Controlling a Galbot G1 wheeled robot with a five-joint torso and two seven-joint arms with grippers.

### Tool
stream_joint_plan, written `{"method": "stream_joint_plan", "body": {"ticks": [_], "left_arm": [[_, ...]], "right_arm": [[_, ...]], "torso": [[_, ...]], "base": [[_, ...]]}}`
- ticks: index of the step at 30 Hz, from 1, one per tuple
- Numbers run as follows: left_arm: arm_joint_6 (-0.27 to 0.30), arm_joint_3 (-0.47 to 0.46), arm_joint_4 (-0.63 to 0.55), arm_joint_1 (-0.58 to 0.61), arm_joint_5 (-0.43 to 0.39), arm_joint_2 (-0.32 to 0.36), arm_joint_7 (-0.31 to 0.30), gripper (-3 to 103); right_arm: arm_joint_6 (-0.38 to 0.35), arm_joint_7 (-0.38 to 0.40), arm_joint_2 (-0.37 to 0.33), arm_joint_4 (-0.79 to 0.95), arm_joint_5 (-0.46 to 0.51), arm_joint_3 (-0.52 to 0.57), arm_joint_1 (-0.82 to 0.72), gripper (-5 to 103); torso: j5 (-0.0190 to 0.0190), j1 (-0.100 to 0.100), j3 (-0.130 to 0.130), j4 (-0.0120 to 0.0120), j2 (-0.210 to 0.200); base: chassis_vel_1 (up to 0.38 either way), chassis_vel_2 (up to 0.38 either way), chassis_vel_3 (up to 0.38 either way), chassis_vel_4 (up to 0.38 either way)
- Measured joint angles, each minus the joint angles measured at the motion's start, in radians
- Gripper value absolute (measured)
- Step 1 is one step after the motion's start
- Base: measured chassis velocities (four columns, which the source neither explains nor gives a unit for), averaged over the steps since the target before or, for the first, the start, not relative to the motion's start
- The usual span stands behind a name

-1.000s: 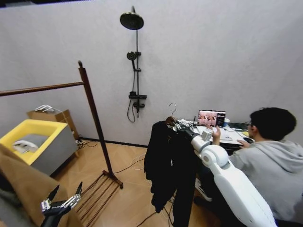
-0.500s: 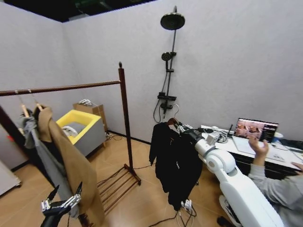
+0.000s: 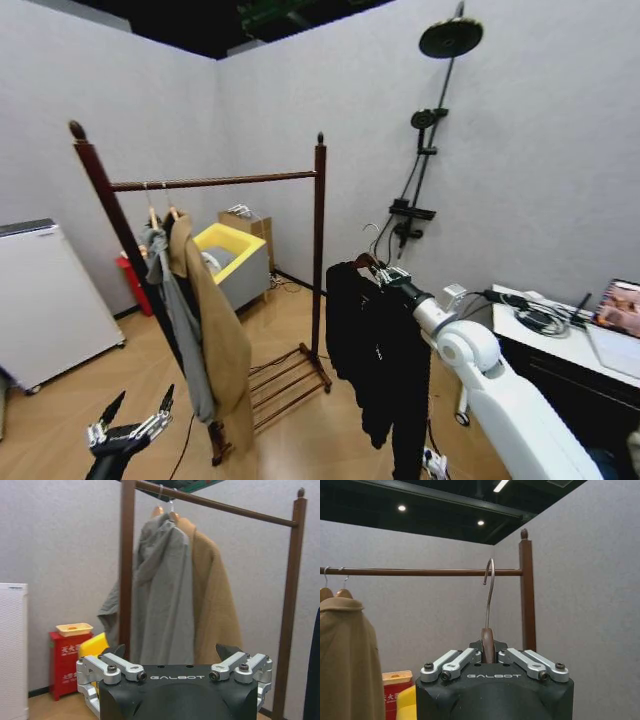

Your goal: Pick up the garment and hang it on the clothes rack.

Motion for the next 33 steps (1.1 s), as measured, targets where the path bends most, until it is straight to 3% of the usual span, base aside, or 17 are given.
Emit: {"method": "stream_joint_plan", "body": {"ticks": [15, 28, 33], "left_arm": [[0.0, 0.0, 0.0, 0.0, 0.0, 0.0, 0.0, 100], [0.0, 0.0, 0.0, 0.0, 0.0, 0.0, 0.0, 100], [0.0, 0.0, 0.0, 0.0, 0.0, 0.0, 0.0, 100]], "right_arm": [[0.038, -0.021, -0.005, -0.075, -0.054, 0.023, -0.003, 9], [0.031, 0.093, 0.008, -0.117, -0.132, 0.009, 0.061, 9], [0.036, 0.091, 0.024, -0.14, -0.168, -0.004, 0.088, 9]], "torso": [[0.0004, 0.0, 0.0, -0.0002, 0.0], [0.0001, 0.0, 0.0, 0.0003, 0.0], [0.0001, 0.0, 0.0, 0.0002, 0.0]], "base": [[0.127, 0.118, 0.127, 0.121], [0.13, 0.123, 0.125, 0.136], [0.052, 0.074, 0.079, 0.074]]}}
